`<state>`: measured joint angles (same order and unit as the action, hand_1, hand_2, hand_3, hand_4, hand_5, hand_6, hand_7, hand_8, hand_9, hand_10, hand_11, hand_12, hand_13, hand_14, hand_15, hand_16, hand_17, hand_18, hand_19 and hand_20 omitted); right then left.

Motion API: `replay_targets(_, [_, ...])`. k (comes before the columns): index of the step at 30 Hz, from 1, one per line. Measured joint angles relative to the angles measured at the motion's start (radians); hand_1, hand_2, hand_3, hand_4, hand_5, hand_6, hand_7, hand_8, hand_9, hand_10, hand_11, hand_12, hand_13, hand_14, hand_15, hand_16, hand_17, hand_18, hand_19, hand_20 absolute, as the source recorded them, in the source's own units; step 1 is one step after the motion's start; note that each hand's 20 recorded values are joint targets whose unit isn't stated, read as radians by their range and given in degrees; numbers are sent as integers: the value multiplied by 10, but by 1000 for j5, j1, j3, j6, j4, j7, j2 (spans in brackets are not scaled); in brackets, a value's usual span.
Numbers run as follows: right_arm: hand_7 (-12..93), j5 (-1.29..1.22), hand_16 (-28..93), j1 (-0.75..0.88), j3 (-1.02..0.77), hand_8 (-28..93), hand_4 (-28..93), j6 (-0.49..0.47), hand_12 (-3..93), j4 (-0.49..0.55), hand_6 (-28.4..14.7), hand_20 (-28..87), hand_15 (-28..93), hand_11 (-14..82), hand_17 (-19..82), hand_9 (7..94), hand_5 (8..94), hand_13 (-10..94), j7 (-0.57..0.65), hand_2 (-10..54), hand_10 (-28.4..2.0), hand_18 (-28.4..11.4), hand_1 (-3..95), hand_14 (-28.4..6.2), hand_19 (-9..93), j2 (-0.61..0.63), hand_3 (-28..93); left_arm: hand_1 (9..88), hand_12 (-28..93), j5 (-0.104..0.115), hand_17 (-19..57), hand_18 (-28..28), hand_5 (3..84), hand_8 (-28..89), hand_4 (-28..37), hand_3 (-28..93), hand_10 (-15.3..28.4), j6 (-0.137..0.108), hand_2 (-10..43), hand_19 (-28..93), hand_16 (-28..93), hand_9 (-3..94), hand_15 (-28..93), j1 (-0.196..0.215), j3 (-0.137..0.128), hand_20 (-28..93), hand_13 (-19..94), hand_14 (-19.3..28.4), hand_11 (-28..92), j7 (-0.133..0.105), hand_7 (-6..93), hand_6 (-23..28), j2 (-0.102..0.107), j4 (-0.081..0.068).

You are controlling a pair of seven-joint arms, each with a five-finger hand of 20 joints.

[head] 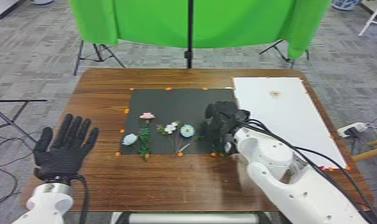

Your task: Arrange flowers

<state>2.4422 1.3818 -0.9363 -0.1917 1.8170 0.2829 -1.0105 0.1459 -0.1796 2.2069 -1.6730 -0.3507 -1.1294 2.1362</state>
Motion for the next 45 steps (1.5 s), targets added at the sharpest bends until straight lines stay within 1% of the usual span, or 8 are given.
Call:
replay_targets(10, [142,-19,158,29,-70,-127,-283,22,153,35,-38,412,538,171,291,586,570,527,16,-95,-170,-228,373,-143,871,0,823,265,75,1,-70,134,461,-107,-283,760,152,-1,183,363,-79,405,326,-2,0,121,306,157,198,2,128,98,-1,-1])
replay_targets(17, [159,-15,120,-33,-159,-137,-283,282,128,-104,-34,311,348,121,215,453,490,395,123,-95,-154,-211,372,-155,720,10,854,265,75,-1,-70,134,461,-107,-283,760,152,2,183,363,-79,406,324,-19,4,120,306,157,198,8,129,97,1,-6])
replay_targets(20, [163,-16,125,-107,-178,-139,-283,248,125,-221,-32,298,337,121,213,448,475,399,118,-95,-143,-209,382,-150,711,30,855,266,75,-1,-70,134,461,-107,-283,759,152,3,184,363,-78,406,325,-21,5,120,307,157,199,8,130,97,5,-6])
replay_targets(25, [175,-32,129,-232,-177,-148,-283,45,115,-407,-23,286,313,113,216,440,456,413,97,-95,-126,-205,401,-136,708,47,846,266,75,-1,-70,134,461,-107,-283,759,152,8,184,363,-78,406,322,-20,5,120,306,156,199,3,128,98,9,-6])
replay_targets(29, [180,15,133,-272,-189,-151,-283,10,112,-508,-18,279,300,105,223,437,450,424,84,-95,-123,-202,424,-129,710,30,840,265,74,0,-70,133,461,-107,-283,760,152,9,184,362,-77,406,322,-20,8,120,306,157,198,2,128,98,9,-6])
replay_targets(37, [198,85,155,-281,-218,-167,-283,-55,106,-590,10,282,299,104,246,472,459,519,41,-95,-90,-196,480,-93,735,-40,785,265,75,0,-70,134,462,-107,-283,760,152,9,184,363,-77,406,324,-27,20,121,308,157,197,4,129,97,8,-9])
replay_targets(41, [228,100,244,-278,-246,-120,-283,-82,138,-577,35,315,307,137,266,677,641,633,-21,-95,-85,-191,536,-69,760,-47,713,265,75,1,-70,134,462,-107,-283,759,152,8,185,362,-78,406,325,-29,20,121,307,157,198,4,129,98,8,-9])
replay_targets(45, [292,111,366,-274,-230,-61,-283,-15,278,-572,38,340,255,57,278,820,760,690,-27,-95,-80,-187,593,-47,759,-45,670,265,75,2,-69,133,462,-107,-283,759,152,8,186,362,-78,406,325,-28,20,120,307,157,198,4,129,98,7,-9])
